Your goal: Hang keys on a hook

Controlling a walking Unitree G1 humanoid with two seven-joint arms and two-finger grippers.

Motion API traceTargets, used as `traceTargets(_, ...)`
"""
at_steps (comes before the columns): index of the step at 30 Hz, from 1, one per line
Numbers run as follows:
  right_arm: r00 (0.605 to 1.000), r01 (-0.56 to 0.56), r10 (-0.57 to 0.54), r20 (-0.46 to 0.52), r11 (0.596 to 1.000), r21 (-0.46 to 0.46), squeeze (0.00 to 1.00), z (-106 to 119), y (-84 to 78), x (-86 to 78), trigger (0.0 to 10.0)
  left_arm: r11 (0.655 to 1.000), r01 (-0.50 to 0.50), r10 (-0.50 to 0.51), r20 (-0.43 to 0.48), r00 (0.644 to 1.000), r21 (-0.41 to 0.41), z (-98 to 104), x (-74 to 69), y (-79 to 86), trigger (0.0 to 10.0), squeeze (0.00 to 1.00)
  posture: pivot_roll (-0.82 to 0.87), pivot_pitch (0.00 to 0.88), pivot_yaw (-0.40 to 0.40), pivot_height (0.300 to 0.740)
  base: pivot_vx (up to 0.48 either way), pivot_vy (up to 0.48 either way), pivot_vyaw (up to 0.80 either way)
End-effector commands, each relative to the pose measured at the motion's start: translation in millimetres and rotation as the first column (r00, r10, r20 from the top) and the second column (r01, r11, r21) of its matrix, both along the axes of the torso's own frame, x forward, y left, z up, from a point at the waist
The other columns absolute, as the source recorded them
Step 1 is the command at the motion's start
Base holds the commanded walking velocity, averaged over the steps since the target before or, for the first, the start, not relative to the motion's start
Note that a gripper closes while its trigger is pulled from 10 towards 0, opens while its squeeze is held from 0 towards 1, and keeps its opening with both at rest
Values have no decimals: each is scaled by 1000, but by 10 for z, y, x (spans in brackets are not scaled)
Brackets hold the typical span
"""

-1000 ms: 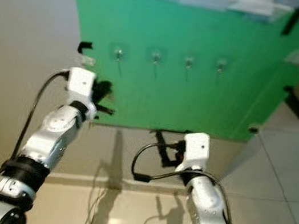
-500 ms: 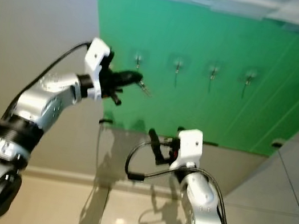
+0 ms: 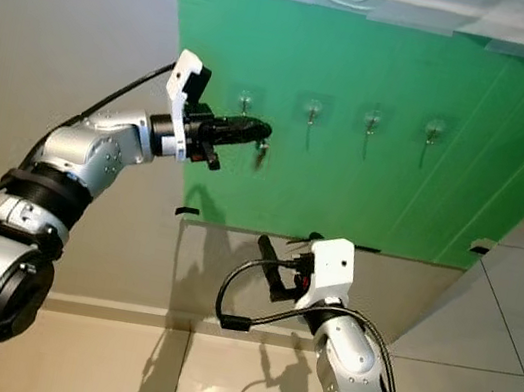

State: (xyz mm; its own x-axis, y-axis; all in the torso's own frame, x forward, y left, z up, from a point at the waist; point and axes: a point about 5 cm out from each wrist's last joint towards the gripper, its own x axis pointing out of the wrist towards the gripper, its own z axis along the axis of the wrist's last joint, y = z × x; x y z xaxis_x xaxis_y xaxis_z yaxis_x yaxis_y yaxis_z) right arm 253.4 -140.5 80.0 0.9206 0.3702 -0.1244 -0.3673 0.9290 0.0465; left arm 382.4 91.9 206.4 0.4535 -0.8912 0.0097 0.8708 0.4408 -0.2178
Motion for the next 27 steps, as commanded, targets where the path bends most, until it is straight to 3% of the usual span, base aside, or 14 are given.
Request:
traceTargets(1, 1000, -2, 2, 5, 1000, 5, 200, 38, 19, -1, 10000, 998, -63, 63, 4, 998, 21, 24, 53, 84, 10000, 0, -141, 0, 78, 740, 0, 0, 0)
traceTargets(11, 999, -31, 31, -12, 999, 6, 204, 19, 59, -1, 10000, 964, -235, 233, 31, 972, 122, -32, 123, 281, 10000, 0, -120, 0, 63, 740, 0, 0, 0)
traceTargets(16, 999, -49, 49, -18, 999, 7, 208, 17, 81, 7, 10000, 954, -284, 281, 45, 959, 100, 9, 137, 350, 10000, 0, -109, 0, 53, 740, 0, 0, 0)
traceTargets(27, 995, -99, 99, -14, 995, 12, 204, 39, 135, 27, 10000, 932, -348, 344, 54, 937, 105, -6, 172, 216, 10000, 0, -93, 0, 35, 740, 0, 0, 0)
